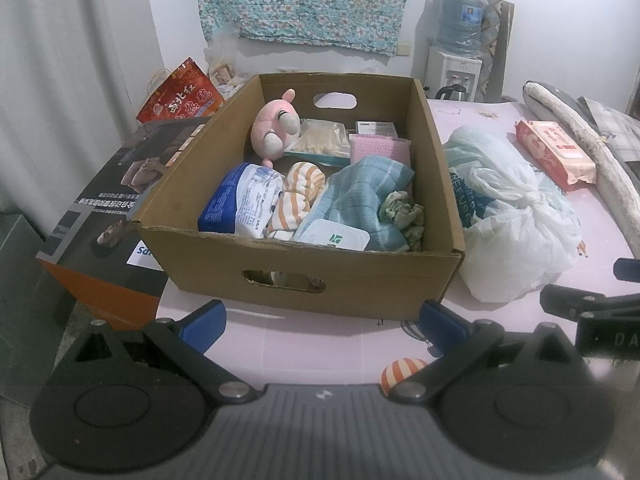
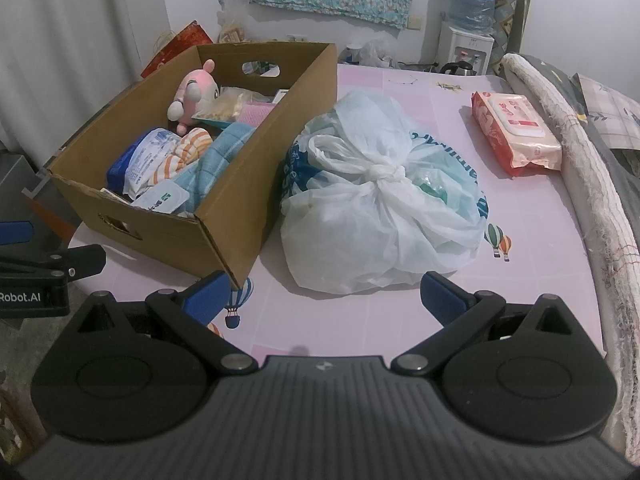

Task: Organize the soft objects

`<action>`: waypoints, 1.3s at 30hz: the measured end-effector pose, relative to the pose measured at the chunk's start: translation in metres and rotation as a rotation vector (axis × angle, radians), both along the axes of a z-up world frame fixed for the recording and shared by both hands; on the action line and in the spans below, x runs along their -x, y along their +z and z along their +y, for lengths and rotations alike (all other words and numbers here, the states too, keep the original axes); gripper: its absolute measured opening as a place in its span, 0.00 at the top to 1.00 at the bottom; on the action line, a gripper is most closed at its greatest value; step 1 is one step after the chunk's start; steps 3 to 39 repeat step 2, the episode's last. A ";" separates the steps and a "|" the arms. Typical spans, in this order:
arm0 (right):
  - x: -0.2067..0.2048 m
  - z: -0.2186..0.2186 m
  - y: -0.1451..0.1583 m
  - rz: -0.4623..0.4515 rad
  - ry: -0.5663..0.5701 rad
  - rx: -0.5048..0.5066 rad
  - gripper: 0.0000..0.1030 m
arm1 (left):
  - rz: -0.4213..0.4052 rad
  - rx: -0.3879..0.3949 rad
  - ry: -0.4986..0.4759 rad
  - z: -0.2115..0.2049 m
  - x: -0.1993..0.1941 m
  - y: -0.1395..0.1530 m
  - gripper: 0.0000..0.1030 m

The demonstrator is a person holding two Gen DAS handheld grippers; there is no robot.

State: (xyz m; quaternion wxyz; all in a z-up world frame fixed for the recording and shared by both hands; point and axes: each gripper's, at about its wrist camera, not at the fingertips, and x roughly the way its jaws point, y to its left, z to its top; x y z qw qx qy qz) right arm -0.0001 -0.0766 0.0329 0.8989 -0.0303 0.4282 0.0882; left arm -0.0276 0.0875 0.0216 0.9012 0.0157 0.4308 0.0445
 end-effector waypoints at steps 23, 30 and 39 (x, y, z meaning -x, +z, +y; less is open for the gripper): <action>0.000 0.000 0.000 -0.003 -0.002 -0.002 0.01 | -0.003 -0.006 0.000 0.000 0.000 0.002 0.00; 0.000 0.000 0.000 -0.003 -0.002 -0.002 0.01 | -0.003 -0.006 0.000 0.000 0.000 0.002 0.00; 0.000 0.000 0.000 -0.003 -0.002 -0.002 0.01 | -0.003 -0.006 0.000 0.000 0.000 0.002 0.00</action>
